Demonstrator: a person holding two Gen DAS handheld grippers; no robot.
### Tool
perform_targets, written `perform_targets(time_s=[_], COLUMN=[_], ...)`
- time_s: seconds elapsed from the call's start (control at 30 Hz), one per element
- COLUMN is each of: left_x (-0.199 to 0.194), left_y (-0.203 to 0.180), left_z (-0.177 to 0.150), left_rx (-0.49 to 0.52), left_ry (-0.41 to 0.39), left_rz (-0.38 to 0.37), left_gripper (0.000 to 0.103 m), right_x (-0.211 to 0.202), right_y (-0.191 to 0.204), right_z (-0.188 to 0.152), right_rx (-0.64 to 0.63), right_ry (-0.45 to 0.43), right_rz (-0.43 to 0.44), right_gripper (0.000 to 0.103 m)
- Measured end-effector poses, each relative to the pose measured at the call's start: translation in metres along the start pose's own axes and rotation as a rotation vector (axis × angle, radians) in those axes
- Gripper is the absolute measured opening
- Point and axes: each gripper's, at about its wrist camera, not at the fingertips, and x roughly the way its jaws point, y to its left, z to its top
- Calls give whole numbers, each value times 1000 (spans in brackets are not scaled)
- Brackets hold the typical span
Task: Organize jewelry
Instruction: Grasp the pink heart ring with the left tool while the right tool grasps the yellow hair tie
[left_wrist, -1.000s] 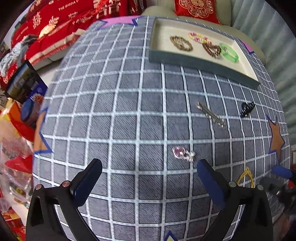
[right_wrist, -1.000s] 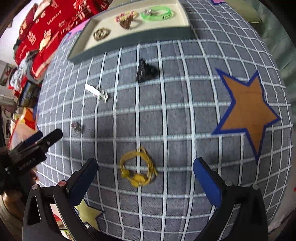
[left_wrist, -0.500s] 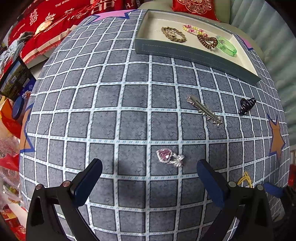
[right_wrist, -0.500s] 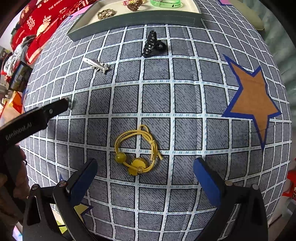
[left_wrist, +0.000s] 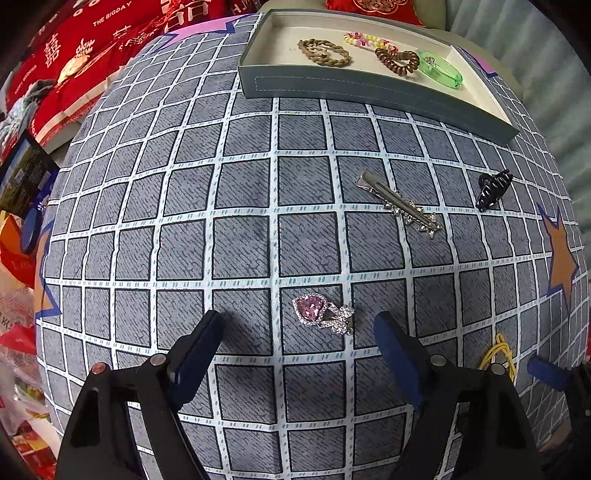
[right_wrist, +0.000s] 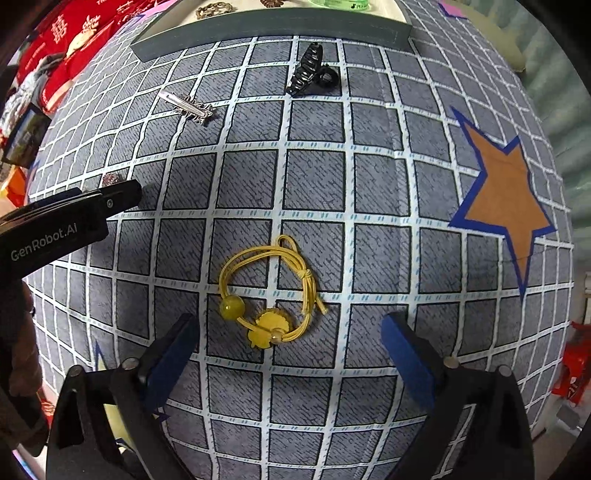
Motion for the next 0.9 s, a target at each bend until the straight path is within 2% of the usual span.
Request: perform_targets(time_s=[0.1,0.33,0.43,0.5,0.57,0.6,0.9], left_x=[-1,-6,-8,-10,-13,-15,-28], left_y=[-3,-1,-5,-8,-11,-12,2], left_z=[-2,-2,-3,-4,-3,-3,-5], left_rx=[6,8,25,35,44,47,23], left_ry=[-7,-3,-16,-19,-26,-27,-42], left_rz=[-2,-5,-9,-14,-19,-25,-125], left_gripper=[85,84,70,63,44,40,39], right_x=[-2,-13,-14,-15,-17,-18,-33], right_y=[2,-7,-6,-3,-1,-2,-37], right_z=[0,5,4,4,5,7,20], right_rx=[-23,-46,-60,-64,-64,-59,82], right_ry=[-14,-15,-23,-30,-30,-30,-35], right_rz=[-27,-36,-34,-31,-24,-17,179], right_gripper=[77,67,56,34,21,16,16])
